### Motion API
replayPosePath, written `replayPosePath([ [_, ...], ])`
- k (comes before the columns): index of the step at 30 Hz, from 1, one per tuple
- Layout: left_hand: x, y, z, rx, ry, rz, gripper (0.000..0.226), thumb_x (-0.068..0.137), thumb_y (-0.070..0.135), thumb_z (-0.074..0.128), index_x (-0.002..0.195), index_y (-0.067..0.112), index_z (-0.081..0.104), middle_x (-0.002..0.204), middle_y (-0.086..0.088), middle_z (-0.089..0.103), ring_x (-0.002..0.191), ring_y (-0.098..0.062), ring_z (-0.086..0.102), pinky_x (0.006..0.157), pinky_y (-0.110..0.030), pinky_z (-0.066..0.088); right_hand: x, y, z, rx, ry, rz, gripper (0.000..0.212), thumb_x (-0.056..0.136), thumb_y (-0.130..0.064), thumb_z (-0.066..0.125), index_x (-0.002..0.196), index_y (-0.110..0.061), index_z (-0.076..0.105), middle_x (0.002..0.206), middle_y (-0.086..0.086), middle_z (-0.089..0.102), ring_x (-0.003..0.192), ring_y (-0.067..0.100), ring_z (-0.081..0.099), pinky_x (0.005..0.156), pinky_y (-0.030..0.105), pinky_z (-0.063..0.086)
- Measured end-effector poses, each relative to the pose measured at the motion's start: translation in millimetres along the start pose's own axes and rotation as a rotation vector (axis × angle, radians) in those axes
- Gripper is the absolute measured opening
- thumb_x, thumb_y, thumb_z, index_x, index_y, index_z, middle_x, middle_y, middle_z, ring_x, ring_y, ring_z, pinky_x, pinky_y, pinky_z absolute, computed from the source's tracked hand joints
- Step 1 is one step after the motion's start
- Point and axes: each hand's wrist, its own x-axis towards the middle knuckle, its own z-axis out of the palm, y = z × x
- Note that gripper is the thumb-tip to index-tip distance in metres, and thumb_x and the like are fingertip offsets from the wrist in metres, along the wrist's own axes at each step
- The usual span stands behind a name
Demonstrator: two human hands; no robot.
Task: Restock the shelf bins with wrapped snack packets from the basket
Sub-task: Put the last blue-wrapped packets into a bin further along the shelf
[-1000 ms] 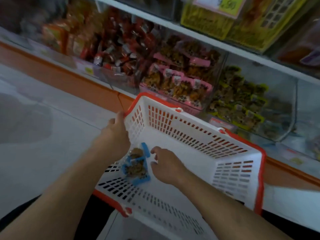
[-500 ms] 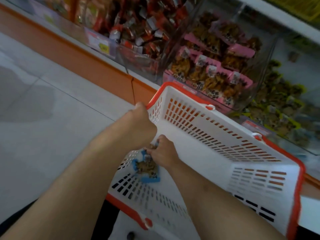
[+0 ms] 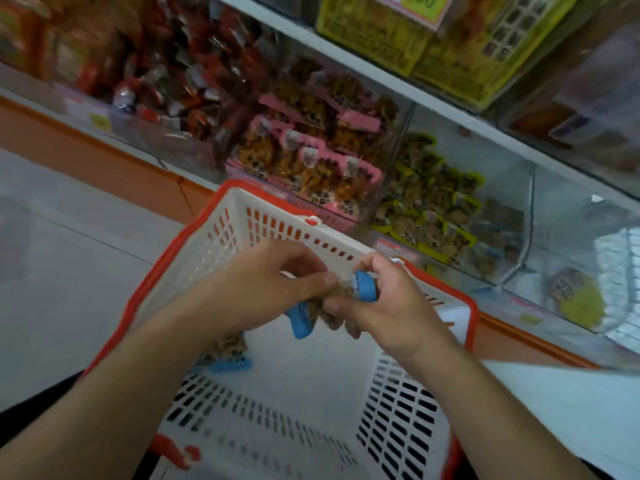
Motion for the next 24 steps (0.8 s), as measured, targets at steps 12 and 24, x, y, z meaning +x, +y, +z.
replayPosePath([
  [12,20,20,19,-0.388,0.073,-0.037,0.024,0.084,0.031,0.078,0.085,0.01,0.067,0.086,-0.005,0.076,0.08,-0.021,0.077,0.066,-0.037,0.063,17,8,-50,0.419,-0.095,-0.101,0.018,0.095,-0.017,0.071,0.107,-0.004,0.07,0.091,0.012,0.071,0.081,0.025,0.066,0.062,0.038,0.056],
  [24,28,16,9,-0.662,-0.052,-0.222,0.045,0.082,0.034,0.074,0.124,0.017,0.069,0.11,-0.015,0.077,0.098,-0.031,0.077,0.078,-0.037,0.065,18,14,-41,-0.267,0.167,-0.639,0.039,0.077,0.018,0.077,0.084,-0.02,0.076,0.114,-0.015,0.069,0.117,0.014,0.067,0.096,0.031,0.054],
])
